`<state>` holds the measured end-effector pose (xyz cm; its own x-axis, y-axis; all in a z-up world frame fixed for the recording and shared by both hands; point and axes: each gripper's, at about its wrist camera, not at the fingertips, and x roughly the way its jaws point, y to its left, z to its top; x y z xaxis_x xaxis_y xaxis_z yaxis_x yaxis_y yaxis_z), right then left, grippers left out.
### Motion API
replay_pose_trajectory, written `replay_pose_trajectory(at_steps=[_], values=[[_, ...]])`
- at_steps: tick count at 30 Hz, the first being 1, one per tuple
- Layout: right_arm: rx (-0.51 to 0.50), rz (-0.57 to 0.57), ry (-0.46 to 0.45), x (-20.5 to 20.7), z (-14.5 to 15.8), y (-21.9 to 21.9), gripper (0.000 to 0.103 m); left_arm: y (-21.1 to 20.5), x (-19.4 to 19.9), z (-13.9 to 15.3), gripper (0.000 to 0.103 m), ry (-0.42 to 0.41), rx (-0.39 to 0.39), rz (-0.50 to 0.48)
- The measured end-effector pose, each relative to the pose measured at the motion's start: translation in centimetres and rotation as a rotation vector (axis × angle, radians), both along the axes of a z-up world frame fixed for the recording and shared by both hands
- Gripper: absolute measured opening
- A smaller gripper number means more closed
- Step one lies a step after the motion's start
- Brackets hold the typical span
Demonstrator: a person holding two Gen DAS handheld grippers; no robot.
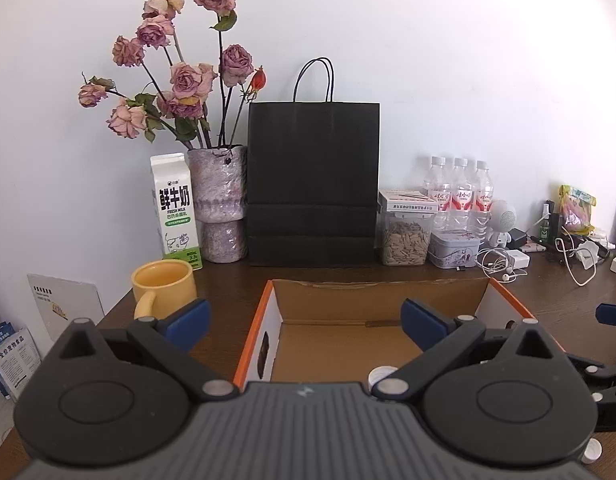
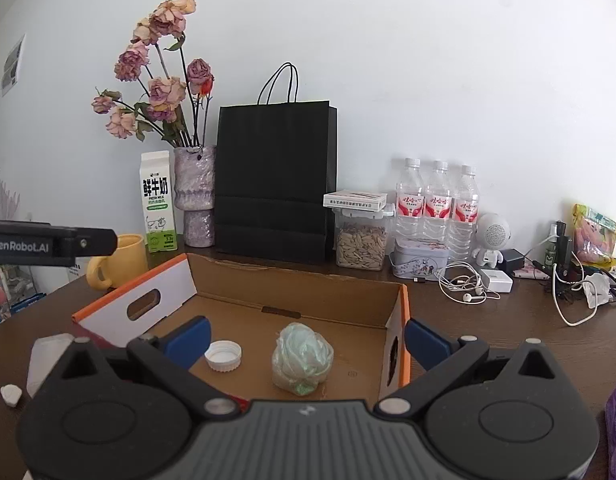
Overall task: Organize objects
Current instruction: 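Move both tools back toward the tissue and plush sheep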
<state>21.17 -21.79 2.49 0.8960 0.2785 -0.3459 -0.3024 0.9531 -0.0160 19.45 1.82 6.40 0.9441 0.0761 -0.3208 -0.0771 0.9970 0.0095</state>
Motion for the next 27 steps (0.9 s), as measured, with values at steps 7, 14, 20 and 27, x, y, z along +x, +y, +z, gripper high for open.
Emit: replay_pose_trajectory(at_steps=[7, 14, 20, 27], values=[[-0.001, 0.000, 0.006, -4.3, -0.5, -1.6, 0.103, 1.6, -3.9, -0.9, 0.103, 0.035, -0.005, 0.017], [-0.010, 0.018, 0.039, -8.1, -1.6, -2.1, 0.103, 2.2, -7.8, -3.1, 0.103, 0.104, -0.010, 0.013], [-0.004, 0.040, 0.062, -10.9, -2.4, -1.9, 0.103, 2.2, -11.0, -5.0, 0.103, 0.160, -0.044, -0.013], [-0.004, 0.064, 0.093, -13.6, -3.5, -1.8, 0.103, 1.3, -14.3, -6.5, 0.103, 0.218, -0.038, -0.059]])
